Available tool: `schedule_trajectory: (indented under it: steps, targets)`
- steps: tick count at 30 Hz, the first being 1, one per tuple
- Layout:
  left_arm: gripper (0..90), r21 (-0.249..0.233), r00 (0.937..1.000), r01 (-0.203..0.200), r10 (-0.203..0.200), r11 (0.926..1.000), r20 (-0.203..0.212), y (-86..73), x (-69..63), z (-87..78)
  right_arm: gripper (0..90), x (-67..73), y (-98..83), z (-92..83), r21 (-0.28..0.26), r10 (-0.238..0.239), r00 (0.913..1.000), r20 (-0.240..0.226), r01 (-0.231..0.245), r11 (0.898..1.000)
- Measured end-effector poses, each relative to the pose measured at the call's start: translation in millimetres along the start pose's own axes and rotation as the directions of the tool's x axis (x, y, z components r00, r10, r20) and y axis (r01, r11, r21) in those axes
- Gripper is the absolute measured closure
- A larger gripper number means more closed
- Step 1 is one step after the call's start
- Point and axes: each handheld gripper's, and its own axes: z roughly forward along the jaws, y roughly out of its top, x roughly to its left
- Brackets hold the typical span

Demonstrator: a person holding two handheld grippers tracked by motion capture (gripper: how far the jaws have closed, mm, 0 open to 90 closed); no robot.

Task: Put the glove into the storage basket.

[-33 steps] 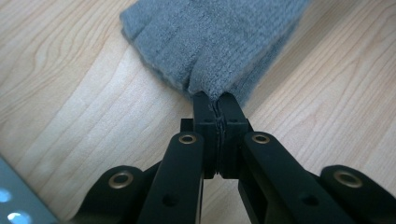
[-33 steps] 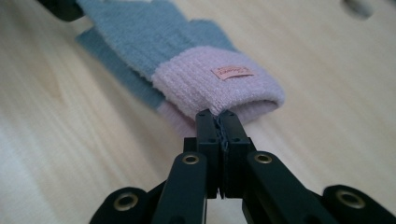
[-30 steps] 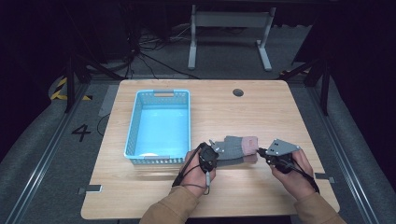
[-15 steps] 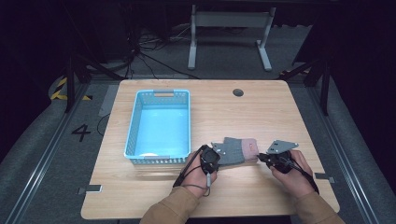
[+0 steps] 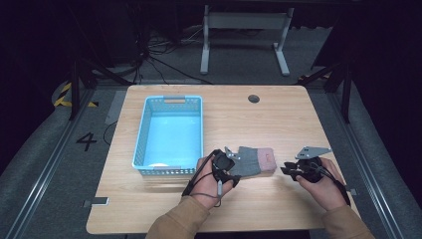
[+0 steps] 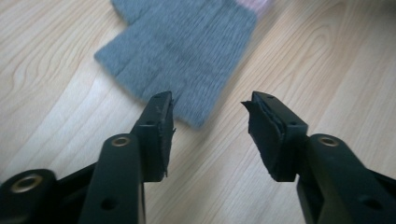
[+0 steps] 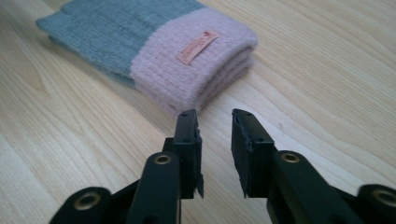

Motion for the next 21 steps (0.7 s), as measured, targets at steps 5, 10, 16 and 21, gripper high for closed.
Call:
schedule_trajectory:
  steps: [5, 10, 16, 21]
  targets:
    - [40.5, -0.011, 0.9996, -0.018, 0.018, 0.9998, 0.021, 15.7, 2.9, 5.1, 66.8, -7.8, -2.6, -7.9, -0.020, 0.053, 0.9986, -0.004, -0.053, 0.998]
    - [33.9, -0.037, 0.9990, -0.035, 0.036, 0.9987, 0.028, 29.2, 10.1, 14.0, 66.1, -14.6, -3.1, -13.4, -0.035, 0.084, 0.9964, -0.008, -0.084, 0.996]
    - [27.8, -0.040, 0.9981, -0.049, 0.050, 0.9980, 0.035, 38.5, 15.1, 25.4, 65.4, -19.9, -4.1, -16.1, -0.047, 0.106, 0.9942, -0.020, -0.107, 0.993]
    - [27.1, -0.039, 0.9979, -0.050, 0.051, 0.9980, 0.040, 43.1, 17.7, 32.2, 64.5, -22.1, -3.3, -16.9, -0.057, 0.110, 0.9937, -0.022, -0.111, 0.992]
